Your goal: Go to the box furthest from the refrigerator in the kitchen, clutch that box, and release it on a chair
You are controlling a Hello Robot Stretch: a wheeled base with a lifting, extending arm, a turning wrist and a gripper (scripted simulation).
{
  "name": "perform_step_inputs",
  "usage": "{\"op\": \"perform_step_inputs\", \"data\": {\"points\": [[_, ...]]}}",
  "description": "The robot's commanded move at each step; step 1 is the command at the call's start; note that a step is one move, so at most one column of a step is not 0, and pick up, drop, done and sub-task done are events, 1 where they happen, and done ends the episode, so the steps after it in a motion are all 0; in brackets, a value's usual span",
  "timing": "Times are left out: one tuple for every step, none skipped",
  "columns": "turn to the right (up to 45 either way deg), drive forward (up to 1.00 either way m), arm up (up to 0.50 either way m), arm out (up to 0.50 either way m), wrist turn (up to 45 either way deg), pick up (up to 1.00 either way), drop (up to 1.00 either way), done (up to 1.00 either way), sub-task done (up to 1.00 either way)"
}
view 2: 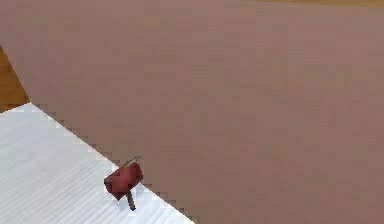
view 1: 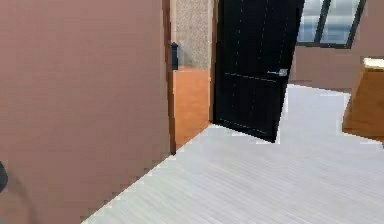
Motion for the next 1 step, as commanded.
{"op": "perform_step_inputs", "data": {"points": [[-21.0, 0.00, 0.00, 0.00, 0.0, 0.00, 0.00, 0.00, 0.00]]}}
